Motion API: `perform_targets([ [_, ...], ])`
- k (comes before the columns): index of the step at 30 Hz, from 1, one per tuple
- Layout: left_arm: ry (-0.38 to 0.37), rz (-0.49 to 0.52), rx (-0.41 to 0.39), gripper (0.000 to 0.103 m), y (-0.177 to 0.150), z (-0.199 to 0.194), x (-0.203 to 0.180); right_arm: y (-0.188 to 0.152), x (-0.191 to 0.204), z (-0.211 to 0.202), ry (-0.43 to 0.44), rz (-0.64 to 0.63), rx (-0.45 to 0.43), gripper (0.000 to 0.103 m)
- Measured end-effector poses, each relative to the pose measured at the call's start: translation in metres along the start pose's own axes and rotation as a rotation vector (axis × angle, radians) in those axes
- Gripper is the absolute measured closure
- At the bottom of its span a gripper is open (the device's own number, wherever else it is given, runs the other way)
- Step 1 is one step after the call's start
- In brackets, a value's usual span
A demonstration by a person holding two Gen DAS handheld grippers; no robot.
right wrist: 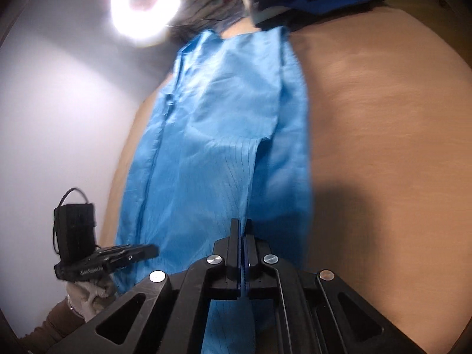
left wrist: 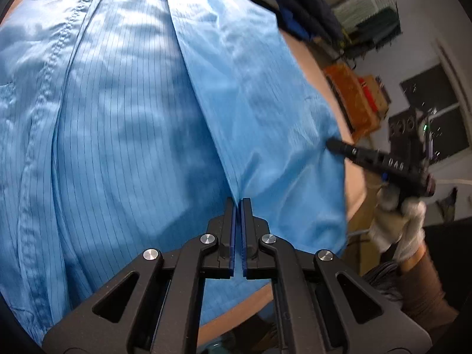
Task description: Fold large clothes
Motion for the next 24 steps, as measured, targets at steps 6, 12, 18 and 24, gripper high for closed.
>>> perform_targets([
  [6,-0.007,-0.054,-0.041,0.103,0.009,-0.014,0.016,-0.006,0.004,0.007,0.006,-0.014,0.034,0.103],
  [12,-0.027,-0.074,-0.057,0.102,0.012,-0.022,0.014,0.016,-0.006,0.007,0.079,0.119,-0.02,0.061],
  [18,0.003,-0.056,-0.023,0.102,0.008,-0.003,0.007,0.04,-0.035,0.041,0.1,0.263,-0.007,0.057],
  [24,0.052,-0.009,0.026,0.102,0.0,0.01,0.007,0.062,-0.05,0.066,0.138,0.342,-0.051,0.051],
])
Point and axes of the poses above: each gripper's, at about its wrist camera, not at the fingertips, and z roughly the way its jaws point, x to its left, y to its top, the point moved 3 cm from there along z, roughly the way its jaws point, and after that the axes turned 12 degrees about -x, right-handed, at the moved point
